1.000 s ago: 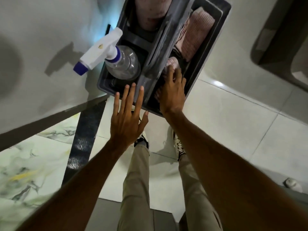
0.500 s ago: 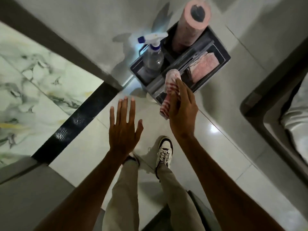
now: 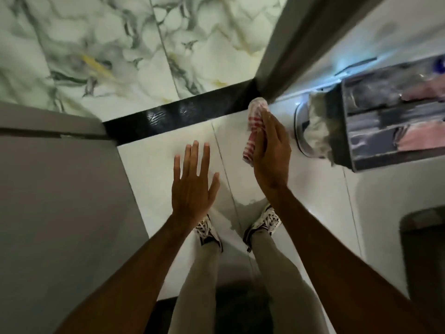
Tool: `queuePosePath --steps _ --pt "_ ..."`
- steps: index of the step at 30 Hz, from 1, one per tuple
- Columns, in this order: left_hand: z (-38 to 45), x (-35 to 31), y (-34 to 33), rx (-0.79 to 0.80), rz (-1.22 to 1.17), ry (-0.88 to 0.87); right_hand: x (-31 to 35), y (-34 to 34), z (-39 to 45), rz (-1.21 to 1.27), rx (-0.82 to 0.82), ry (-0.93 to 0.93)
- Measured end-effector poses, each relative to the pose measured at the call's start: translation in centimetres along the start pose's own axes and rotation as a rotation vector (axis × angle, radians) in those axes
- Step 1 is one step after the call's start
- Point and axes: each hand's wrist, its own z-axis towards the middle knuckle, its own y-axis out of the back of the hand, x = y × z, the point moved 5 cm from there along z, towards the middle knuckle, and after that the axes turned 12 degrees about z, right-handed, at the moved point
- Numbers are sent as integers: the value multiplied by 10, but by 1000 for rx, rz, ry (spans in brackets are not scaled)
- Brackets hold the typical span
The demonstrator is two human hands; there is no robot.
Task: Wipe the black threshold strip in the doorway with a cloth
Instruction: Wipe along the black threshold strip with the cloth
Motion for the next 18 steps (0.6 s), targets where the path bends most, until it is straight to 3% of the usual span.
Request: queuePosePath --steps 7,13,18 --pt "17 85 -82 21 -15 86 -35 -115 50 96 -42 -63" --pt "99 91 -247 44 -71 129 -175 -210 163 -58 -157 -190" --pt "175 82 -401 54 -108 38 -301 -257 251 -83 -345 -133"
